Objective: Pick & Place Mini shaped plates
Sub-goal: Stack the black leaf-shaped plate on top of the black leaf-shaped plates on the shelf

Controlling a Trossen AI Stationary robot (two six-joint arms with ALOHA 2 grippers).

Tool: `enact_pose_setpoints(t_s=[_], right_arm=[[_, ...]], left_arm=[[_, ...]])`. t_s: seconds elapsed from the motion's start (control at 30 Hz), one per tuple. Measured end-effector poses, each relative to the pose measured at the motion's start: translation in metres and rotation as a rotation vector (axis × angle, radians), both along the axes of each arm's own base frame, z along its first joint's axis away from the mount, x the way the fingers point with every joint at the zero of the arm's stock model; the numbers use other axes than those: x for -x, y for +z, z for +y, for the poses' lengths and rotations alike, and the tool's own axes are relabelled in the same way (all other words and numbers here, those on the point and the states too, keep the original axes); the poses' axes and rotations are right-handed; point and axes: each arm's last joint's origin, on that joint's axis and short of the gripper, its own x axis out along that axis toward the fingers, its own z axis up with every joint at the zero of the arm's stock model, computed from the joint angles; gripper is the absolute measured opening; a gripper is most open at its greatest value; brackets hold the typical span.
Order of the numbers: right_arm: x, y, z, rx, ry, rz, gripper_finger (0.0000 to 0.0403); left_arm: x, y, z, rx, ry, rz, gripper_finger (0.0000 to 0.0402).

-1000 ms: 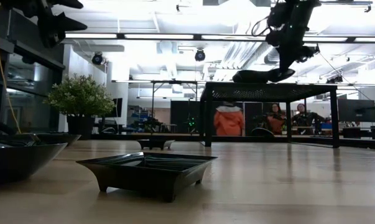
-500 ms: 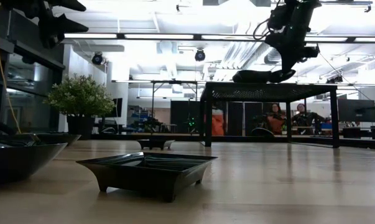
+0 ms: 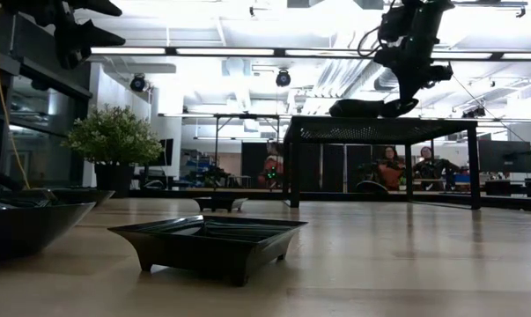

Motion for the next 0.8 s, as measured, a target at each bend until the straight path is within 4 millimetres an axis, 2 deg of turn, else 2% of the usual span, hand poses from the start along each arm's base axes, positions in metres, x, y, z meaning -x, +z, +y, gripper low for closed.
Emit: enact_pose_setpoints(t_s=[0.37, 0.63, 0.8], right_arm=[[-0.001, -0.021, 0.004, -0.052, 0.008, 0.038, 0.0], [-0.003, -0.016, 0.001, -0.011, 0.0, 0.008, 0.0], [-0.003, -0.016, 0.003, -0.057, -0.019, -0.027, 0.0]], left_arm=[[0.0, 0.0, 0.0, 0.0, 0.0, 0.0, 0.0195], [0.0, 0.0, 0.0, 0.001, -0.001, 0.0, 0.0195], [0.0, 0.0, 0.0, 0.0, -0.001, 0.0, 0.0195]])
